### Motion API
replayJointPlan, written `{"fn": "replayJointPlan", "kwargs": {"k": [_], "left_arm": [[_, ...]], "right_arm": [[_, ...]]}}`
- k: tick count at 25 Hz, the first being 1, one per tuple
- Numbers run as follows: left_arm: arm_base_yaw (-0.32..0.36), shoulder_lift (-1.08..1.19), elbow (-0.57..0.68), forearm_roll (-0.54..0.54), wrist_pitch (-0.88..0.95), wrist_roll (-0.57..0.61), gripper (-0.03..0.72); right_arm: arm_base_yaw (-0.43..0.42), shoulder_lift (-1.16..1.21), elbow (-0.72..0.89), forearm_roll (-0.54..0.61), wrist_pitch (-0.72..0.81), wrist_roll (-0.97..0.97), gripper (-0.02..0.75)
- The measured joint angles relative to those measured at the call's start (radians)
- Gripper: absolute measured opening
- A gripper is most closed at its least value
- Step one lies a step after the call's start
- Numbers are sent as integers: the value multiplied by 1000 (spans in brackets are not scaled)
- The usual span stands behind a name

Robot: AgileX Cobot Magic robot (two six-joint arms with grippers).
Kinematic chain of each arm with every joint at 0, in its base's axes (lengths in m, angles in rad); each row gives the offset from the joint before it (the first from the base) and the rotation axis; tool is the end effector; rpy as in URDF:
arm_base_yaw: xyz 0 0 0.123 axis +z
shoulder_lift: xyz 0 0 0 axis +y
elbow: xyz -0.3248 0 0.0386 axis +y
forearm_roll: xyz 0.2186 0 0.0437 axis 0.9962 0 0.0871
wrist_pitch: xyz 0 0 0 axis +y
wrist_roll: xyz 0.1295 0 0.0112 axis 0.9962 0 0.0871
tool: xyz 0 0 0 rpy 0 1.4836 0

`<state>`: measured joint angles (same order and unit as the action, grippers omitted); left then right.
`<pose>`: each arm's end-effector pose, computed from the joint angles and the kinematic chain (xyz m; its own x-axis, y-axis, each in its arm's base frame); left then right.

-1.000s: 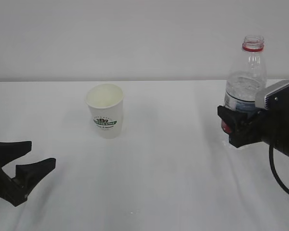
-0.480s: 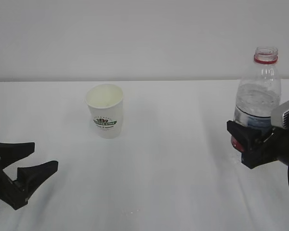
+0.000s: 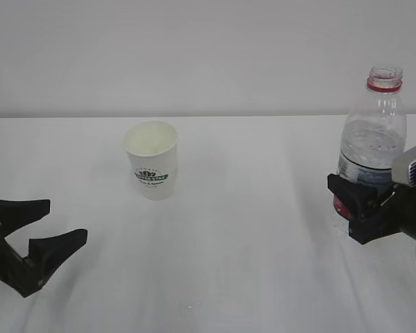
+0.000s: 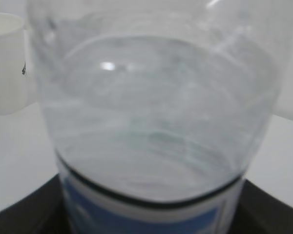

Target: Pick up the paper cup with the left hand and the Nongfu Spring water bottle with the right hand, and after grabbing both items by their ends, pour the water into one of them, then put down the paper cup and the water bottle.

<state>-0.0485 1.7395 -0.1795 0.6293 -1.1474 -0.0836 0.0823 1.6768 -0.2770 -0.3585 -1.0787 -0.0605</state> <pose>0.2355 -0.0812 0.1747 -0.2807 0.1873 -0.9413 0.6029 0.7975 -0.0211 0.2682 0.0624 0.2018 -0.1630 -0.2363 -0.9579 -0.4257 0.8927 -0.1478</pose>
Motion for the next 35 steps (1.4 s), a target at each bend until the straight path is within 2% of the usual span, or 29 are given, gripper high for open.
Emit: {"fn": "replayJointPlan", "kwargs": {"k": [7, 13, 24, 31, 35], "left_arm": [[0, 27, -85, 0, -2, 0, 690], [0, 147, -160, 1, -2, 0, 690], [0, 305, -324, 112, -2, 0, 691], [-70, 385, -418, 119, -2, 0, 691], [-130, 446, -467, 54, -2, 0, 690]], "right_arm": [[0, 0, 0, 0, 0, -2, 484], [0, 0, 0, 0, 0, -2, 484], [0, 0, 0, 0, 0, -2, 484], [0, 0, 0, 0, 0, -2, 484], [0, 0, 0, 0, 0, -2, 484]]}}
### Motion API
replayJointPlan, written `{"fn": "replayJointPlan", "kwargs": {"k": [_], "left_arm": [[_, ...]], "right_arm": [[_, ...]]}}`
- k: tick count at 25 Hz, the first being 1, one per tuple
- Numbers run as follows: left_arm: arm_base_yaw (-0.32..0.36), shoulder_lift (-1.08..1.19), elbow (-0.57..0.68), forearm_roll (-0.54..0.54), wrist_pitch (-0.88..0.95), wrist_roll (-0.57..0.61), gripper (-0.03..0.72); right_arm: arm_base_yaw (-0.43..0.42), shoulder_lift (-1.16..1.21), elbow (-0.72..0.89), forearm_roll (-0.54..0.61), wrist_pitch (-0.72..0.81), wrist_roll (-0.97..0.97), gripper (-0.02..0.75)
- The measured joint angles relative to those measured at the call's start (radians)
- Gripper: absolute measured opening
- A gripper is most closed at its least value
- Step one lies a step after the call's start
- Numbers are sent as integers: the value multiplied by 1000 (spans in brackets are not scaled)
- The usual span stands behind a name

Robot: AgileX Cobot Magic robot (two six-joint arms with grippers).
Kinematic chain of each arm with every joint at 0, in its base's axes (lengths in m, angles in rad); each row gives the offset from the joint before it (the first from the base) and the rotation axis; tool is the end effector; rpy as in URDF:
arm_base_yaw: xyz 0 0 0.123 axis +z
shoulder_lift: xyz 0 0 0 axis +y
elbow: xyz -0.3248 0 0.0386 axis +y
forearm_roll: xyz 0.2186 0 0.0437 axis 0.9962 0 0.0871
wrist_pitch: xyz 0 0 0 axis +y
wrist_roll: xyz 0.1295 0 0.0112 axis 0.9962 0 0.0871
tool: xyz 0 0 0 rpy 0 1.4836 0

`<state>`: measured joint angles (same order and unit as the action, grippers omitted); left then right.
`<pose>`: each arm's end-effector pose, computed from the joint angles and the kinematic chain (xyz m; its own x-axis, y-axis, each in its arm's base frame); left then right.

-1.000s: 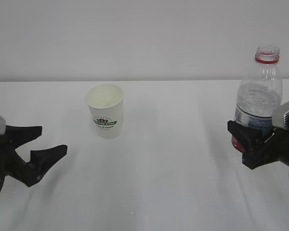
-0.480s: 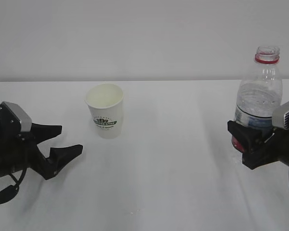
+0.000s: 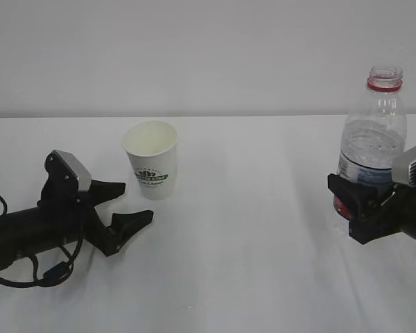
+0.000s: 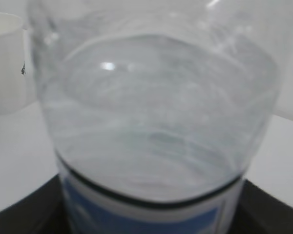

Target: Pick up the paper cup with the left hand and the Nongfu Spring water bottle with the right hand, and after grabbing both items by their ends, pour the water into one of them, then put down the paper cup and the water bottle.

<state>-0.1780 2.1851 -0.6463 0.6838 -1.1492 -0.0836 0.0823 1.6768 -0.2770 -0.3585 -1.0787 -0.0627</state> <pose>0.3480 -0.1387 0.1071 -0.2199 0.2356 -0.9467 0.7388 0.6739 -0.0039 0.2682 0.0624 0.2018 -0.1620 -0.2383 -0.9576 -0.4261 0.8922 -0.1499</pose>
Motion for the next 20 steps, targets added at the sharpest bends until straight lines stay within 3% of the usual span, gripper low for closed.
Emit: {"fn": "replayJointPlan", "kwargs": {"k": [11, 20], "left_arm": [[-45, 49, -65, -133, 0, 0, 690], [-48, 49, -67, -125, 0, 0, 689]], "right_arm": [[0, 0, 0, 0, 0, 0, 484], [0, 0, 0, 0, 0, 0, 484]]}}
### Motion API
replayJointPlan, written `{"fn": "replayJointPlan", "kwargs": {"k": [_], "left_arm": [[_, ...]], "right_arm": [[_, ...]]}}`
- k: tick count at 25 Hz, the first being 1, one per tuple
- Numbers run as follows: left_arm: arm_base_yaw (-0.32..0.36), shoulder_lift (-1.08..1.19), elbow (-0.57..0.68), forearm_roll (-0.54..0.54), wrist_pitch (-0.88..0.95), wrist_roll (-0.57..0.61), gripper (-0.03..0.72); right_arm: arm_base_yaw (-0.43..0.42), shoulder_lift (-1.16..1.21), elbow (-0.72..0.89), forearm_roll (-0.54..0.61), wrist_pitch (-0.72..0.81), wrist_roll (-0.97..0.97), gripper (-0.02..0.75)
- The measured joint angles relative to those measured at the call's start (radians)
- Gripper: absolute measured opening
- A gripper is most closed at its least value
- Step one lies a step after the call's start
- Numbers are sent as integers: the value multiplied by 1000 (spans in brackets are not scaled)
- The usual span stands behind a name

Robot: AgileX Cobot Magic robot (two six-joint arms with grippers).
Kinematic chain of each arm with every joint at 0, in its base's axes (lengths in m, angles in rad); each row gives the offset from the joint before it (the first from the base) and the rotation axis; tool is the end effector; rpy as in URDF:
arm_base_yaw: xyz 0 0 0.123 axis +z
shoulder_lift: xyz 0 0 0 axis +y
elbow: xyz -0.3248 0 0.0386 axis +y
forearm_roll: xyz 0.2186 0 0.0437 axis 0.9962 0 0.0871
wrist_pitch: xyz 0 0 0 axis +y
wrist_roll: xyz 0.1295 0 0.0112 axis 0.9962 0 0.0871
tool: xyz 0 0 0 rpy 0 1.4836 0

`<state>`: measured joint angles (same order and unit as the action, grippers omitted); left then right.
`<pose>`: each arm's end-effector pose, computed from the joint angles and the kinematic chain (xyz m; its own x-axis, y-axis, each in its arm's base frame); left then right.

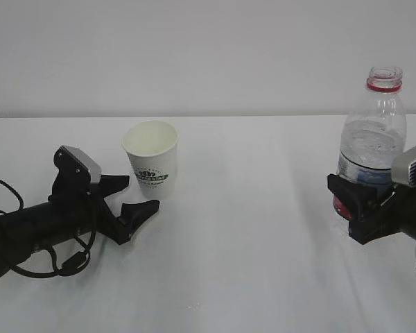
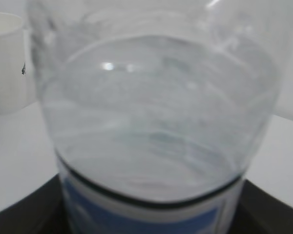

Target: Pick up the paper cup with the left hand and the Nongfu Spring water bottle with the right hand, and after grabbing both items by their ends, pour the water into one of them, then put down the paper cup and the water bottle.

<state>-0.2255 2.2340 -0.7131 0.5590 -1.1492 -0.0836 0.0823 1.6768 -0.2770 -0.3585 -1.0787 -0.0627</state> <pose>0.3678 -0.1489 0.1000 -0.2229 0.2004 -0.9540 0.6854 0.7281 -0.0072 0.2682 0.0624 0.2018 -0.1620 -0.2383 -0.9576 -0.4261 0.8922 -0.1499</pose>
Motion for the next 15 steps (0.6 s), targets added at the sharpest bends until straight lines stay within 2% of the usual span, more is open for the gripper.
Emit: {"fn": "replayJointPlan", "kwargs": {"k": [15], "left_arm": [[-9, 0, -51, 3, 0, 0, 683]], "right_arm": [[0, 0, 0, 0, 0, 0, 484]]}}
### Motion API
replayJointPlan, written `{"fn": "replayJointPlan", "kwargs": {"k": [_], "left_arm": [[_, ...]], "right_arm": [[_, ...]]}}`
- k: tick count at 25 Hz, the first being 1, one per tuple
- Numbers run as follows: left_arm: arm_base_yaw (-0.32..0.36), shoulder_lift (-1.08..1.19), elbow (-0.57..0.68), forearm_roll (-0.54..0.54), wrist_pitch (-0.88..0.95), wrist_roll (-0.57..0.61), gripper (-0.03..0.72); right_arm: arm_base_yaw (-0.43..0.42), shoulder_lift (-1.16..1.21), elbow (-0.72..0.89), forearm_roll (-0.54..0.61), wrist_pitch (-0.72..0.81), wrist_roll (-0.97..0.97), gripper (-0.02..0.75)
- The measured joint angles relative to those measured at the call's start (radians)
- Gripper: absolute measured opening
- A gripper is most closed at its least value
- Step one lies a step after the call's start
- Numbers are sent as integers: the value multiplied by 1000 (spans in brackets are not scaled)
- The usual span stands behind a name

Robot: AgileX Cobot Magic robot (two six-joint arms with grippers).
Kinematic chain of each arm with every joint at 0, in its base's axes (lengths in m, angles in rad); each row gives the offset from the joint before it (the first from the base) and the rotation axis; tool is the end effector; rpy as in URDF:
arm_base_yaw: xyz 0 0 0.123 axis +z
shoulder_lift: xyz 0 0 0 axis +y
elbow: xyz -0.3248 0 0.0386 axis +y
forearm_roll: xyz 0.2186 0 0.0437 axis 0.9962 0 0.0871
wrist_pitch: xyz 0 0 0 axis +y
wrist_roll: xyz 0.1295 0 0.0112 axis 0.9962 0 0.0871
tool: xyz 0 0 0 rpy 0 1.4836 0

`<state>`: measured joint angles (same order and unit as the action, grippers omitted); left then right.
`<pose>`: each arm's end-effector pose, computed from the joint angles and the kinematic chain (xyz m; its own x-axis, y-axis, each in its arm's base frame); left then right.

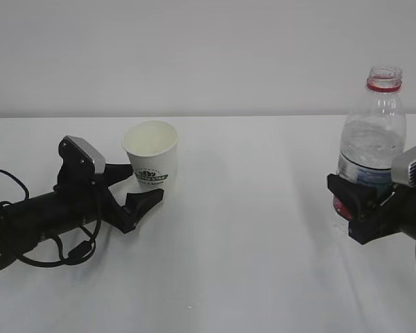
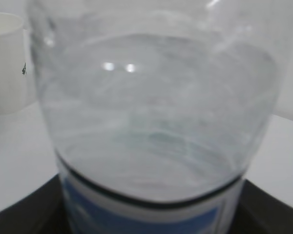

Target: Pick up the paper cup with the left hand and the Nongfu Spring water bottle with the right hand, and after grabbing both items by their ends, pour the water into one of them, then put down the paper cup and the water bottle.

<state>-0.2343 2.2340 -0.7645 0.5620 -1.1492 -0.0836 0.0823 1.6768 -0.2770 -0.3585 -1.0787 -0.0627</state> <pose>0.3788 -0.1554 0.1086 -0.1724 0.1919 -0.9661 0.6936 0.7201 0.0192 0.2682 0.0624 0.2018 -0.1620 -0.2383 -0.9576 -0.4261 0.8922 -0.1499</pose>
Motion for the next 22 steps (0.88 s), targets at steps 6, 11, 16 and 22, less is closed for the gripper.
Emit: {"fn": "replayJointPlan", "kwargs": {"k": [6, 11, 16, 22], "left_arm": [[0, 0, -30, 5, 0, 0, 678], [0, 0, -63, 5, 0, -10, 675], [0, 0, -64, 8, 0, -16, 675], [-26, 16, -89, 10, 0, -18, 675]], "right_arm": [[0, 0, 0, 0, 0, 0, 484], [0, 0, 0, 2, 0, 0, 483], [0, 0, 0, 2, 0, 0, 483], [0, 0, 0, 2, 0, 0, 483]]}}
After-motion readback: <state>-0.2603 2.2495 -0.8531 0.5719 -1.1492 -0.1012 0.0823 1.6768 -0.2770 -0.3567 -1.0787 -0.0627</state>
